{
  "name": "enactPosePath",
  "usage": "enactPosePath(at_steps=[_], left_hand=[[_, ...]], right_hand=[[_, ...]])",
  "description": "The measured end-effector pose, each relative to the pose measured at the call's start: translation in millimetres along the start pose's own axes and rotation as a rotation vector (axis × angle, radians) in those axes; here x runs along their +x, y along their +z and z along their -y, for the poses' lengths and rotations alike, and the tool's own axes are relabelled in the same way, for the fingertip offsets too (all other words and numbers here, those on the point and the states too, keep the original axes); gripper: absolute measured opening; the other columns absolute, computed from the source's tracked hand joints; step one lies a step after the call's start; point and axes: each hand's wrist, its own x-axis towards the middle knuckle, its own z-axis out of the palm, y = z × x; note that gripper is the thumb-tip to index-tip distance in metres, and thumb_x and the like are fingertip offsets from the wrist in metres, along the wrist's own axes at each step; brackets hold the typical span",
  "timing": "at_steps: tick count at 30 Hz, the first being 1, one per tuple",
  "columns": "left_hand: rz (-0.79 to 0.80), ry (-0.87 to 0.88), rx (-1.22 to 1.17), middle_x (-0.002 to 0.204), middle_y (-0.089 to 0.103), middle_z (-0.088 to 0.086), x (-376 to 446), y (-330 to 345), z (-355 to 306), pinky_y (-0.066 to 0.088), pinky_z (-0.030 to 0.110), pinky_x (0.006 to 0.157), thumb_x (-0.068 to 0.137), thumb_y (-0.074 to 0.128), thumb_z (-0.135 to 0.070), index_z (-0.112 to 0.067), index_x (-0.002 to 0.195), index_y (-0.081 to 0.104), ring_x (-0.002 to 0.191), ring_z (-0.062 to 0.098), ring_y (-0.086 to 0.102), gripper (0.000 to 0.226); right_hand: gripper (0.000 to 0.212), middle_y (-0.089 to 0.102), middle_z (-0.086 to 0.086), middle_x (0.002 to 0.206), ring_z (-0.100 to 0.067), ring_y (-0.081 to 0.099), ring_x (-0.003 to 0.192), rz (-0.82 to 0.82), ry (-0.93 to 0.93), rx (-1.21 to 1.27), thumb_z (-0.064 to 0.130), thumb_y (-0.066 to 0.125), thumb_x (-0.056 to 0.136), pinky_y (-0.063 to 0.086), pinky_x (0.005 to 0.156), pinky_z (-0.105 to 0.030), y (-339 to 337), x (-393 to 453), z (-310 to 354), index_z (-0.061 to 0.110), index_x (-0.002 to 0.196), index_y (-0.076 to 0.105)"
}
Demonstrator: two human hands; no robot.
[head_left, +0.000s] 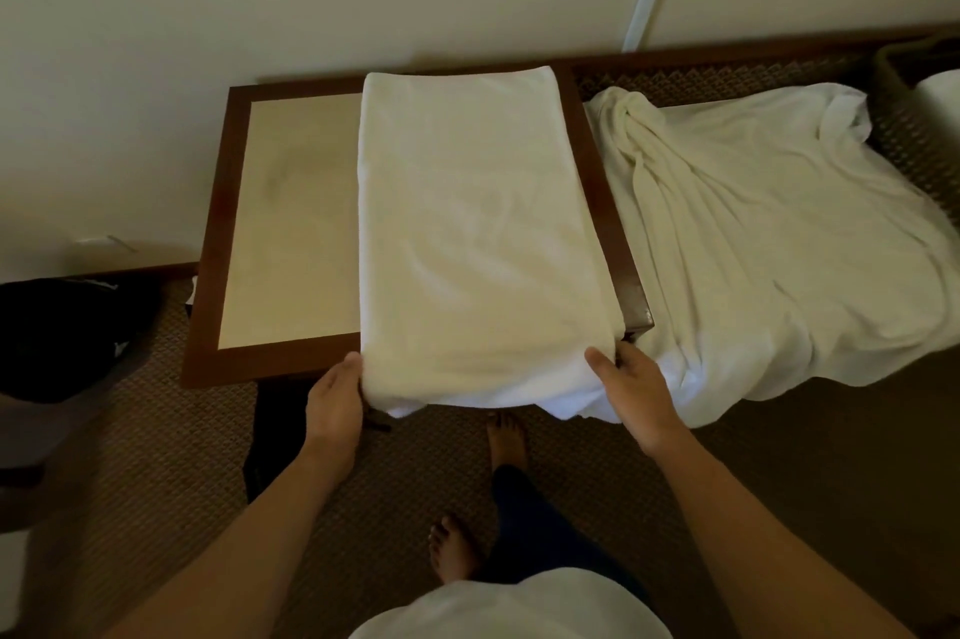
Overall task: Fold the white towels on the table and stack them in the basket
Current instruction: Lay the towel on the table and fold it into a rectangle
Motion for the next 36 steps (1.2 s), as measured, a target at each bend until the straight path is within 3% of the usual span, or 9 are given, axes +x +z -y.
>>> enactPosePath(at_steps=[3, 5, 7, 11, 13, 20, 25, 30, 36], left_hand=[[0.121, -0.114, -0.173, 0.114, 0.076, 0.006, 2, -2, -10, 0.054, 0.045, 0.095, 0.106, 0.045, -0.050, -0.015, 0.118, 0.073, 0.109, 0.025, 0.069, 0.047], [0.308, -0.132, -0.168, 0.119, 0.075, 0.004, 5, -5, -17, 0.053, 0.046, 0.098, 0.106, 0.043, -0.049, -0.020, 0.123, 0.071, 0.113, 0.024, 0.069, 0.043], [0.353, -0.101, -0.085, 0.121, 0.074, 0.003, 8, -9, -18, 0.051, 0.051, 0.102, 0.107, 0.048, -0.043, -0.022, 0.125, 0.070, 0.116, 0.025, 0.068, 0.035], [0.078, 0.167, 0.419, 0.099, 0.071, 0.004, 9, -9, -15, 0.056, 0.045, 0.084, 0.105, 0.049, -0.044, -0.020, 0.102, 0.068, 0.093, 0.025, 0.066, 0.031], [-0.026, 0.281, 0.600, 0.096, 0.068, 0.000, 7, -7, -11, 0.051, 0.040, 0.075, 0.105, 0.047, -0.048, -0.021, 0.103, 0.064, 0.088, 0.021, 0.063, 0.032], [-0.106, 0.244, 0.589, 0.090, 0.064, -0.002, 6, 0, -6, 0.045, 0.035, 0.064, 0.096, 0.057, -0.059, -0.024, 0.095, 0.060, 0.083, 0.019, 0.061, 0.035], [-0.110, 0.294, 0.662, 0.103, 0.057, 0.001, 9, -2, -7, 0.047, 0.042, 0.080, 0.101, 0.056, -0.045, -0.022, 0.100, 0.056, 0.095, 0.025, 0.057, 0.023], [-0.152, 0.333, 0.717, 0.118, 0.050, 0.003, 1, 6, -10, 0.045, 0.047, 0.096, 0.095, 0.062, -0.050, -0.017, 0.114, 0.056, 0.112, 0.028, 0.049, 0.038], [0.092, 0.257, 0.558, 0.100, 0.057, -0.011, 5, 5, -35, 0.047, 0.031, 0.069, 0.086, 0.080, -0.037, -0.024, 0.115, 0.047, 0.095, 0.017, 0.059, 0.046]], right_hand=[[0.018, 0.073, 0.004, 0.098, 0.002, 0.066, 0.088, -0.031, -0.067, -0.012, 0.032, 0.062, 0.101, 0.048, 0.077, -0.012, -1, 3, 6, 0.018, 0.101, 0.072], [0.023, 0.073, -0.007, 0.091, -0.008, 0.067, 0.083, -0.052, -0.089, -0.004, 0.029, 0.063, 0.101, 0.049, 0.073, -0.011, -2, 5, 4, 0.009, 0.095, 0.073], [0.023, 0.073, -0.005, 0.086, -0.012, 0.068, 0.082, -0.051, -0.104, 0.030, 0.025, 0.064, 0.101, 0.050, 0.075, -0.014, -5, 4, 2, 0.006, 0.092, 0.073], [0.034, 0.060, -0.025, 0.079, -0.014, 0.054, 0.069, -0.145, -0.119, 0.005, 0.024, 0.063, 0.101, 0.044, 0.070, -0.028, -11, 6, -4, -0.005, 0.084, 0.064], [0.037, 0.055, -0.023, 0.070, -0.019, 0.051, 0.063, -0.150, -0.094, -0.121, 0.026, 0.061, 0.102, 0.039, 0.062, -0.031, -12, 9, -7, -0.004, 0.080, 0.060], [0.041, 0.059, -0.018, 0.076, -0.023, 0.056, 0.069, -0.110, 0.007, -0.157, 0.040, 0.063, 0.099, 0.042, 0.069, -0.035, -5, 23, -11, 0.000, 0.091, 0.066], [0.032, 0.066, -0.008, 0.077, -0.020, 0.061, 0.075, -0.218, -0.051, -0.285, 0.034, 0.060, 0.101, 0.044, 0.068, -0.033, -5, 24, -13, 0.011, 0.080, 0.069], [0.051, 0.054, -0.019, 0.067, -0.027, 0.053, 0.061, -0.251, -0.083, -0.245, 0.041, 0.062, 0.097, 0.042, 0.061, -0.038, 3, 23, -2, -0.002, 0.072, 0.048], [0.045, 0.058, -0.012, 0.072, -0.027, 0.061, 0.070, -0.295, -0.066, -0.265, 0.044, 0.065, 0.096, 0.046, 0.066, -0.037, 5, 29, 3, 0.008, 0.073, 0.051]])
